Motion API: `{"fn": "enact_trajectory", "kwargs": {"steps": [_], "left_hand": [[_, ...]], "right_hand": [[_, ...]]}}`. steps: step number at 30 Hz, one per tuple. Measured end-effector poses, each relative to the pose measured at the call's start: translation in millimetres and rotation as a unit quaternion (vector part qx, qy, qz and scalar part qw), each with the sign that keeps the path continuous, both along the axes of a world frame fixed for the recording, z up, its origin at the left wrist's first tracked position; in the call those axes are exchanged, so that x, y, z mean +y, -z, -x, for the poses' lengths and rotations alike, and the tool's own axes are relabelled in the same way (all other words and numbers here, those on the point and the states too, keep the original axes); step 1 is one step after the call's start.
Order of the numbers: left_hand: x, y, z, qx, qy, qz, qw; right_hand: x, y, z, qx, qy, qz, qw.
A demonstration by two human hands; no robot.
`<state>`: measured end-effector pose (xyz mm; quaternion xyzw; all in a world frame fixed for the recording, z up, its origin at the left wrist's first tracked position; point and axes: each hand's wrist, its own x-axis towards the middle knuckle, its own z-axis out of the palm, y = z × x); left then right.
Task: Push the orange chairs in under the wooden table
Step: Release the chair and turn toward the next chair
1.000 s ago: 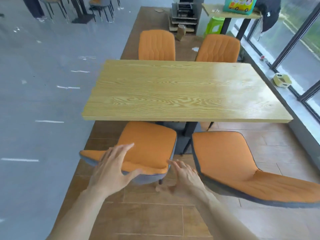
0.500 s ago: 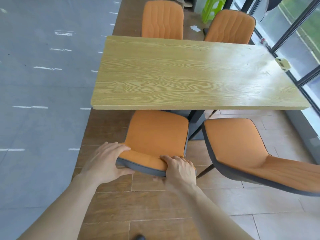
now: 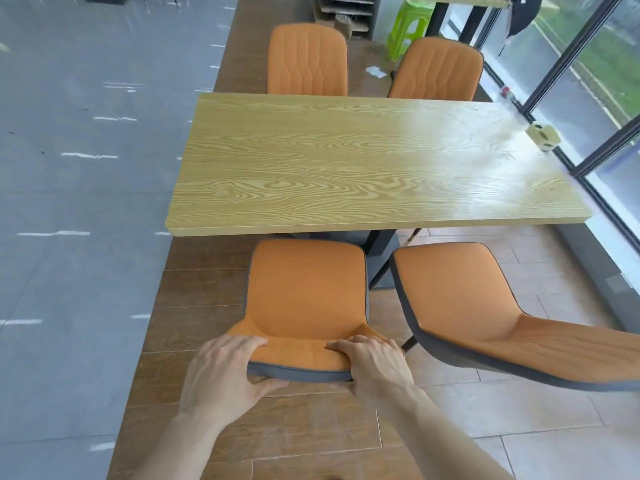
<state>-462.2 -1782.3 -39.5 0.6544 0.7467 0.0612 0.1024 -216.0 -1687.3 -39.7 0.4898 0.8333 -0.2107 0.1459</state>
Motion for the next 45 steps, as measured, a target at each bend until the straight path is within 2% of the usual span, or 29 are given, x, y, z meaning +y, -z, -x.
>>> {"fn": "enact_trajectory", "kwargs": {"steps": [4, 9, 12, 19, 26, 28, 35, 45], "left_hand": [[-3, 2, -17, 0.014, -0.007, 0.033, 0.999], [-1, 6, -48, -0.013, 0.004, 0.088, 0.996], [0, 7, -54, -0.038, 0.0, 0.097, 0.995], [-1, 0, -58, -0.036, -0.014, 0.107, 0.994], [2, -14, -45, -0.111, 0.004, 0.199, 0.974], [4, -19, -32, -0.142, 0.004, 0.187, 0.972], [41, -53, 75, -0.098, -0.019, 0.074, 0.992], [62, -141, 337, -0.041, -0.089, -0.016, 0.995]], "right_hand": [[-1, -2, -17, 0.002, -0.02, -0.018, 1.0], [2, -3, -46, 0.002, -0.043, -0.02, 0.999], [2, -1, -48, 0.012, -0.04, -0.014, 0.999], [0, 3, -49, 0.02, -0.042, -0.034, 0.998], [4, -14, -46, 0.005, -0.031, 0.08, 0.996], [9, -23, -37, 0.028, -0.007, 0.099, 0.995], [50, -65, 76, 0.043, -0.009, -0.005, 0.999], [88, -130, 347, 0.092, -0.051, -0.077, 0.991]]}}
